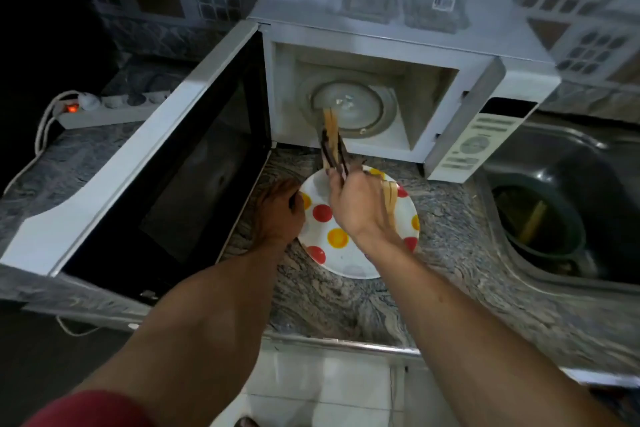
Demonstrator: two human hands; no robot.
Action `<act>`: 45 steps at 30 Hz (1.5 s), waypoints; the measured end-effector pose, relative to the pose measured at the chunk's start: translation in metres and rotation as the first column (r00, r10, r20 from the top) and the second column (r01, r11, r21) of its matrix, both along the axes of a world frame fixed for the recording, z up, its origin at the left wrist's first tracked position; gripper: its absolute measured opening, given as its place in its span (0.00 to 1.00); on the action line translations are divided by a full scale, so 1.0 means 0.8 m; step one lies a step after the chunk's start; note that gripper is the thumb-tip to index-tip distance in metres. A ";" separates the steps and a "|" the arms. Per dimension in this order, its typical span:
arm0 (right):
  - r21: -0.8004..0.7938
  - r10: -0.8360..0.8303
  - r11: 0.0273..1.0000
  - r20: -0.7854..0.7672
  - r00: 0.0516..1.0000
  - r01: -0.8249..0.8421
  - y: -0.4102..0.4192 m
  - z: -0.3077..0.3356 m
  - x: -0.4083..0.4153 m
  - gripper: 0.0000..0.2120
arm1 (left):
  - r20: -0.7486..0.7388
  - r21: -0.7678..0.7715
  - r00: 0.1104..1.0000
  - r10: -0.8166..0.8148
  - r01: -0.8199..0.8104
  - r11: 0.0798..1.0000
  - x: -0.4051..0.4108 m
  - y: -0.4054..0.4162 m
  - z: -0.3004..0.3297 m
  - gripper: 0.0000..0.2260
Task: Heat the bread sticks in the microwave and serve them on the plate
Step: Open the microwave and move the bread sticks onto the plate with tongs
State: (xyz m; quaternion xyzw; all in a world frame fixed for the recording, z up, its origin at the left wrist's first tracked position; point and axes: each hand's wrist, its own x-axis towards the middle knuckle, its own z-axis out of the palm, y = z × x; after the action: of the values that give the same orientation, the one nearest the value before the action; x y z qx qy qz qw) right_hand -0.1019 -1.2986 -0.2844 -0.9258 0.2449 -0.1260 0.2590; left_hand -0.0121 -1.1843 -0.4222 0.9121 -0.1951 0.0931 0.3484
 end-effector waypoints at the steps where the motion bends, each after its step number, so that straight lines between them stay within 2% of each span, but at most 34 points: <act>1: -0.001 0.001 1.000 -0.002 1.000 -0.001 0.008 -0.007 -0.022 0.17 | -0.004 -0.010 1.000 -0.002 0.002 1.000 -0.003 0.000 0.001 0.17; 8: -0.058 -0.034 0.998 -0.125 0.992 0.027 0.028 -0.068 -0.101 0.23 | -0.058 -0.017 0.998 -0.006 0.005 1.000 -0.009 0.001 0.010 0.13; 12: -0.066 -0.074 0.996 -0.119 0.990 0.067 0.025 -0.076 -0.116 0.24 | -0.004 -0.005 1.000 -0.003 0.003 1.000 -0.012 0.002 0.012 0.14; 22: -0.108 -0.077 0.992 -0.168 0.983 0.059 0.024 -0.085 -0.128 0.26 | -0.033 -0.007 0.999 0.001 -0.001 1.000 -0.009 0.000 0.009 0.13; 27: -0.052 -0.050 0.998 -0.100 0.994 0.045 0.024 -0.086 -0.128 0.28 | -0.007 0.000 1.000 0.010 -0.010 1.000 -0.007 0.001 0.007 0.13; 31: -0.015 -0.046 0.999 0.010 0.999 0.046 0.024 -0.069 -0.127 0.29 | -0.006 -0.015 1.000 0.017 -0.018 1.000 -0.007 0.001 0.006 0.15; 35: -0.060 -0.004 0.998 0.056 0.998 0.007 0.025 -0.063 -0.126 0.28 | -0.024 0.001 1.000 -0.015 0.015 1.000 -0.005 0.002 0.006 0.12; 39: -0.105 0.078 0.991 -0.011 0.997 -0.079 0.028 -0.080 -0.127 0.28 | -0.037 -0.010 0.999 -0.010 0.010 1.000 -0.004 0.000 0.005 0.12; 45: -0.078 0.056 0.995 -0.089 0.994 -0.063 0.022 -0.094 -0.117 0.25 | -0.018 -0.013 1.000 -0.014 0.014 1.000 -0.004 0.002 0.003 0.12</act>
State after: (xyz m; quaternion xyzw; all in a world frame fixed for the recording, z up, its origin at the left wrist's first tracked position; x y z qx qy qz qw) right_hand -0.1955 -1.2807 -0.3598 -0.9469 0.2231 -0.0876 0.2142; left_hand -0.0155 -1.1826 -0.4202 0.9091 -0.1977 0.0838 0.3569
